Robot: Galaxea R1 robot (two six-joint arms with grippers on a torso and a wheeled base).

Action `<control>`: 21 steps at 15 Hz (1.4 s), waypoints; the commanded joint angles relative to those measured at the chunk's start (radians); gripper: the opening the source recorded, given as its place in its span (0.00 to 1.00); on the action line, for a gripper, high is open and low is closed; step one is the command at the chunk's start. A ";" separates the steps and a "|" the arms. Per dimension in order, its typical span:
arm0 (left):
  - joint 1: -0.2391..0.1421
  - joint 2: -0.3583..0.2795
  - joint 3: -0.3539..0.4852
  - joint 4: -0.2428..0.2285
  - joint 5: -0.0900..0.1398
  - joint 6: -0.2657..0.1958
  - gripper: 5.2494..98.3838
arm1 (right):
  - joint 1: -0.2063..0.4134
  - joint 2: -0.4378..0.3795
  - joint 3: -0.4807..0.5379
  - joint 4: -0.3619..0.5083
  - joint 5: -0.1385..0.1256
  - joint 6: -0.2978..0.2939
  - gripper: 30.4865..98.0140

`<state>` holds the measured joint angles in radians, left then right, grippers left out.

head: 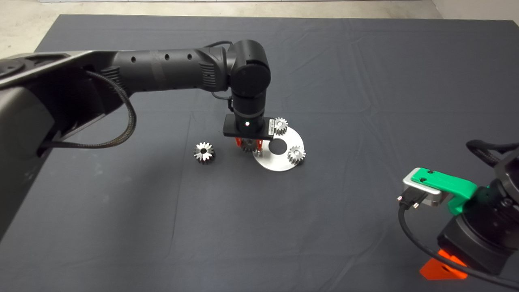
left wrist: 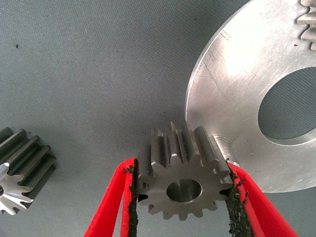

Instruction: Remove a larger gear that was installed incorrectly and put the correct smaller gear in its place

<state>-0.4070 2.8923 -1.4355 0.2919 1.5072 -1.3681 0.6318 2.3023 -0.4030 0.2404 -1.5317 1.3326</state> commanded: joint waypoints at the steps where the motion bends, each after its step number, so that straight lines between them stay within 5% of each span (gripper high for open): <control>1: -0.016 0.006 0.024 -0.008 0.001 -0.003 0.32 | 0.026 0.000 0.003 0.025 -0.085 0.005 0.98; 21: -0.021 0.002 0.084 -0.008 0.019 -0.008 0.32 | 0.028 0.000 0.003 0.025 -0.085 0.005 0.98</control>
<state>-0.4074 2.8921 -1.3817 0.2928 1.5226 -1.3726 0.6353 2.3023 -0.4030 0.2404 -1.5317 1.3326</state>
